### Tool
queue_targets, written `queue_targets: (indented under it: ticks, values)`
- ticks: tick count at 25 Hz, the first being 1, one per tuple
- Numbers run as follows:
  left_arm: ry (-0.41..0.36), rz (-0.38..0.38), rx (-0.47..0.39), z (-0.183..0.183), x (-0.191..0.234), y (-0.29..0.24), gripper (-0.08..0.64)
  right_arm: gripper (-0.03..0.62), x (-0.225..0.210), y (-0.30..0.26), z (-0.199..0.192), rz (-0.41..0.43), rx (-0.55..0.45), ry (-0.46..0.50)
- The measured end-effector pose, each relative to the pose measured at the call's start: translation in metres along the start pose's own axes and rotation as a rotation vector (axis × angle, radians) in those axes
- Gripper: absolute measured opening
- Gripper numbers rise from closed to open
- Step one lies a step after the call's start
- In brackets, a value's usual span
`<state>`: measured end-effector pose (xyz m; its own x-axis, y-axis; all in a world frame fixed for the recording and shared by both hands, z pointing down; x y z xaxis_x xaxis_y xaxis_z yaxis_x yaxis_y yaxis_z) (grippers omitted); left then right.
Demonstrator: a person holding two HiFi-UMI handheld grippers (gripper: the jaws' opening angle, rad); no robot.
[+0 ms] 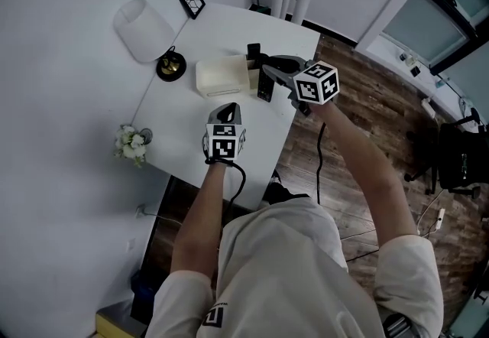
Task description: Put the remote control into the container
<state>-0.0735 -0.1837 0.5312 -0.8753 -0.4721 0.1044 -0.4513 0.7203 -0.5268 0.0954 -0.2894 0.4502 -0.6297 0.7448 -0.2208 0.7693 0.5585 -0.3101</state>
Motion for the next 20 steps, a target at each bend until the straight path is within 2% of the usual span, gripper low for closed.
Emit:
queue_targets:
  ticks: [6, 9, 16, 20]
  values:
    - [0.011, 0.036, 0.02, -0.004, 0.009, 0.003, 0.006, 0.101, -0.012, -0.013, 0.023, 0.021, -0.043, 0.071]
    - [0.019, 0.058, 0.027, -0.002, 0.013, 0.003, 0.006, 0.101, -0.016, -0.022, 0.026, 0.053, -0.034, 0.104]
    - [0.038, 0.089, 0.028, -0.003, 0.018, 0.001, 0.006, 0.101, -0.018, -0.041, 0.011, 0.076, -0.003, 0.21]
    - [0.056, 0.102, 0.036, -0.007, 0.022, -0.001, 0.006, 0.101, -0.02, -0.047, -0.006, 0.064, 0.001, 0.204]
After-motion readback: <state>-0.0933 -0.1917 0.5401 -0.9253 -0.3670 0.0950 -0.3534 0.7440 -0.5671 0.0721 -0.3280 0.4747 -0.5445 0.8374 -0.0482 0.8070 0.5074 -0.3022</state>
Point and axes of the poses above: the fingertips, and each gripper's own axes: y backward along the fingers, x to its left, z out of its top, the point moved 7 cm from there along y, backward along the fingers, and after that the axes turned 5 degrees about -z, right-handed, at the moved point
